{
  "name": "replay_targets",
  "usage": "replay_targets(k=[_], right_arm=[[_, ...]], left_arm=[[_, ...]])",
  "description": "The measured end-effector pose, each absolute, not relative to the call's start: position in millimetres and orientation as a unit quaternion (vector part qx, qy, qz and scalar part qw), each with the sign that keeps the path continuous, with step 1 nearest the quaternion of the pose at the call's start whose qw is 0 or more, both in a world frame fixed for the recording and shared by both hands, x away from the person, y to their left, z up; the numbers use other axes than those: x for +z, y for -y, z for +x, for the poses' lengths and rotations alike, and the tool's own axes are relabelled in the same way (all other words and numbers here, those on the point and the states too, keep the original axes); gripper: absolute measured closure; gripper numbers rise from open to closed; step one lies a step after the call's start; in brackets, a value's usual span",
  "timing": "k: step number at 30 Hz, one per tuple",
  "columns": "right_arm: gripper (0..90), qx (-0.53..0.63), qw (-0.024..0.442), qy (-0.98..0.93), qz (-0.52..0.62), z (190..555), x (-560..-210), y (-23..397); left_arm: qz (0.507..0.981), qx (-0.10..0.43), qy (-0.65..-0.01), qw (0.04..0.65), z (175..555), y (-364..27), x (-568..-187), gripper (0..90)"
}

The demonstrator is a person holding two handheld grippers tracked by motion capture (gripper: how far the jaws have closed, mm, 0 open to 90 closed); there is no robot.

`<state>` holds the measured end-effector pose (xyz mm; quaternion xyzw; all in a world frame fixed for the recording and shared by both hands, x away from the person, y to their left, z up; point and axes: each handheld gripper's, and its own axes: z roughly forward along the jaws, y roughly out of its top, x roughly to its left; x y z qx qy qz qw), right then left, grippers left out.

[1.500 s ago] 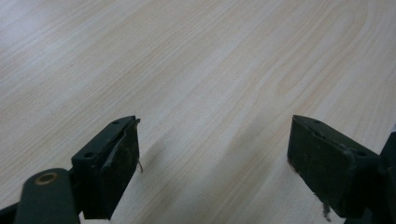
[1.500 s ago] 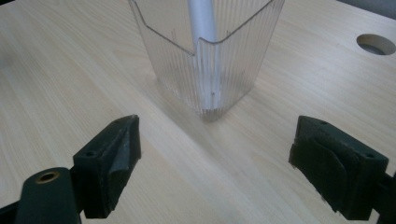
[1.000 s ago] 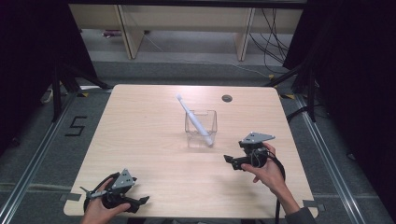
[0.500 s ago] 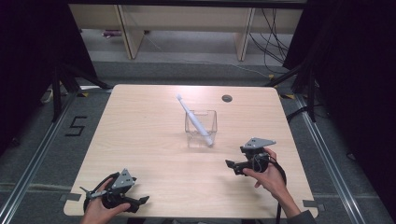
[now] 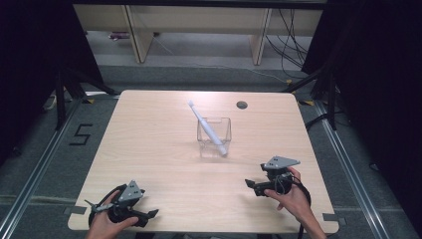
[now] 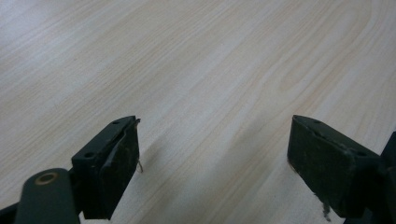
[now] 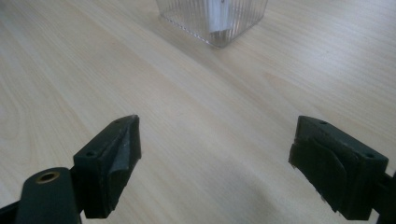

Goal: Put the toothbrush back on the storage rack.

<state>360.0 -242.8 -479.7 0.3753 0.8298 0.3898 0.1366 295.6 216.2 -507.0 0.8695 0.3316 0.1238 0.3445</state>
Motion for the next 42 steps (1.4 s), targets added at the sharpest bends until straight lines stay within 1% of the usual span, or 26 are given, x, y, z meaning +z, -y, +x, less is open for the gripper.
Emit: replay_targets(k=[1,7,8,15,16,18,24,28,29,33,34,37,39,40,41,42], right_arm=[[16.3,0.392,0.144,-0.833,0.363,360.8,-480.1,244.4],[16.3,0.388,0.145,-0.833,0.367,351.0,-483.1,253.7],[16.3,0.387,0.137,-0.831,0.374,349.2,-483.7,253.8],[16.3,0.386,0.132,-0.834,0.37,343.2,-488.5,259.5],[16.3,0.384,0.124,-0.83,0.385,337.6,-488.5,260.2],[16.3,0.387,0.13,-0.833,0.374,336.9,-489.2,263.3],[16.5,0.384,0.12,-0.837,0.371,330.1,-491.4,267.4],[16.4,0.38,0.128,-0.837,0.374,327.8,-491.8,269.8],[16.5,0.379,0.12,-0.838,0.373,327.2,-492.0,270.1],[16.4,0.379,0.127,-0.837,0.374,323.9,-493.0,271.9],[16.4,0.375,0.118,-0.836,0.382,322.2,-493.1,271.5],[16.4,0.373,0.117,-0.844,0.368,322.8,-495.2,271.2],[16.4,0.372,0.127,-0.843,0.368,321.8,-495.7,270.5],[16.5,0.373,0.116,-0.846,0.363,321.9,-496.4,269.7],[16.5,0.373,0.116,-0.846,0.363,321.9,-496.4,269.7],[16.5,0.37,0.124,-0.846,0.364,321.0,-495.8,269.0]], left_arm=[[0.87,0.124,-0.331,0.344,295.8,-216.0,-507.0,16.4],[0.87,0.123,-0.331,0.344,295.6,-216.1,-507.2,16.4],[0.869,0.123,-0.332,0.346,295.5,-215.9,-507.2,16.5],[0.87,0.124,-0.331,0.343,295.6,-216.1,-507.3,16.5],[0.871,0.124,-0.33,0.343,295.6,-215.9,-507.2,16.5],[0.869,0.123,-0.332,0.344,295.5,-215.3,-507.5,16.5],[0.87,0.124,-0.331,0.343,295.7,-215.9,-507.2,16.5],[0.871,0.122,-0.331,0.343,295.9,-215.0,-507.2,16.5],[0.871,0.123,-0.331,0.343,295.8,-214.8,-507.0,16.5],[0.871,0.123,-0.331,0.343,295.9,-215.3,-507.2,16.5],[0.87,0.125,-0.331,0.344,295.6,-215.4,-507.2,16.5],[0.871,0.124,-0.33,0.343,295.9,-215.1,-506.7,16.5],[0.87,0.123,-0.331,0.344,296.1,-214.5,-506.9,16.5],[0.87,0.124,-0.331,0.344,295.7,-214.5,-506.9,16.5],[0.87,0.124,-0.331,0.344,295.7,-214.5,-506.9,16.5],[0.87,0.123,-0.331,0.343,296.0,-214.9,-507.1,16.5]])
